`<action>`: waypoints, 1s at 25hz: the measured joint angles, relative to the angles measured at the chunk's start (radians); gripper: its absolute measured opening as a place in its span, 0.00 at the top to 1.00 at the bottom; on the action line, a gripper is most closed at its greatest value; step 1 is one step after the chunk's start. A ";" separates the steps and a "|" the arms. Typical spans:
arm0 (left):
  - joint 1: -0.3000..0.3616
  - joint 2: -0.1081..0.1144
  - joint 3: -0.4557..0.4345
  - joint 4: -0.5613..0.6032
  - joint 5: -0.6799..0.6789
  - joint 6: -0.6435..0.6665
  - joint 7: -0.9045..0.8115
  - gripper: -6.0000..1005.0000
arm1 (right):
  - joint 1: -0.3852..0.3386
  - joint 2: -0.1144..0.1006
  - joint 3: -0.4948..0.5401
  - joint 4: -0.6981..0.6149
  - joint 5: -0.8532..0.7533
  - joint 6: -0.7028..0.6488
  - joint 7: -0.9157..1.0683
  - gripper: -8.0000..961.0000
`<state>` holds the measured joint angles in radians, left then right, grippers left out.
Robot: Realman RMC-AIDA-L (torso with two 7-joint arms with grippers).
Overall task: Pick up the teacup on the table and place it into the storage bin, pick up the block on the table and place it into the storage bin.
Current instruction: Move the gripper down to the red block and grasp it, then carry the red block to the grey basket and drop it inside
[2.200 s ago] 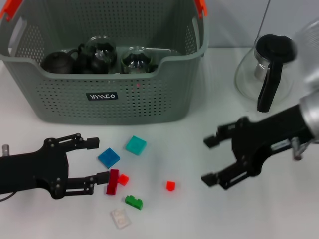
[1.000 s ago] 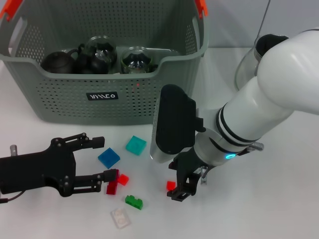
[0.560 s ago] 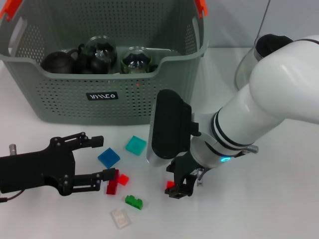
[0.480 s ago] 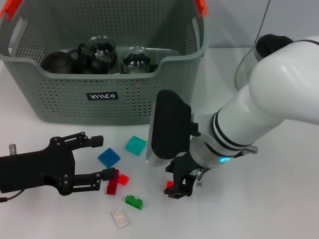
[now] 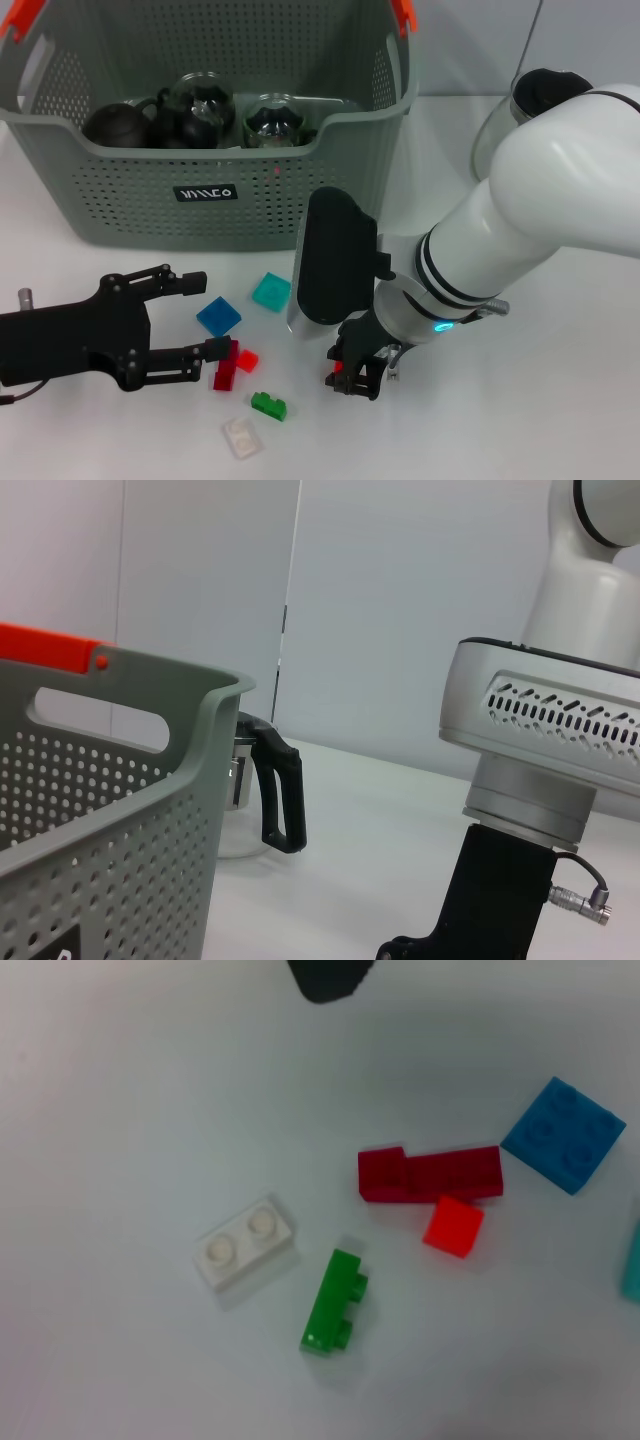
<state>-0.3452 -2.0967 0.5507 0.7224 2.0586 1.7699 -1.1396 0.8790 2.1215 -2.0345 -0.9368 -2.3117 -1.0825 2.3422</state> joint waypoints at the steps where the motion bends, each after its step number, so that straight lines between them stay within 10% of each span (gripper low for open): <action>1: 0.001 0.000 0.000 0.000 0.000 0.000 0.000 0.17 | 0.000 0.000 -0.002 -0.001 0.000 0.001 0.000 0.55; 9: 0.008 0.002 0.000 0.001 0.000 0.002 0.000 0.17 | -0.033 -0.017 0.042 -0.092 -0.004 -0.055 0.004 0.79; 17: 0.014 0.005 -0.009 0.003 -0.005 0.007 0.000 0.17 | -0.091 -0.023 0.488 -0.441 -0.045 -0.432 0.024 0.78; 25: 0.004 0.002 -0.013 0.003 -0.006 0.009 0.000 0.17 | 0.115 -0.017 0.921 -0.536 0.038 -0.492 0.151 0.73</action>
<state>-0.3410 -2.0945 0.5373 0.7256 2.0523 1.7787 -1.1397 0.9944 2.1040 -1.1130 -1.4731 -2.2742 -1.5748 2.4932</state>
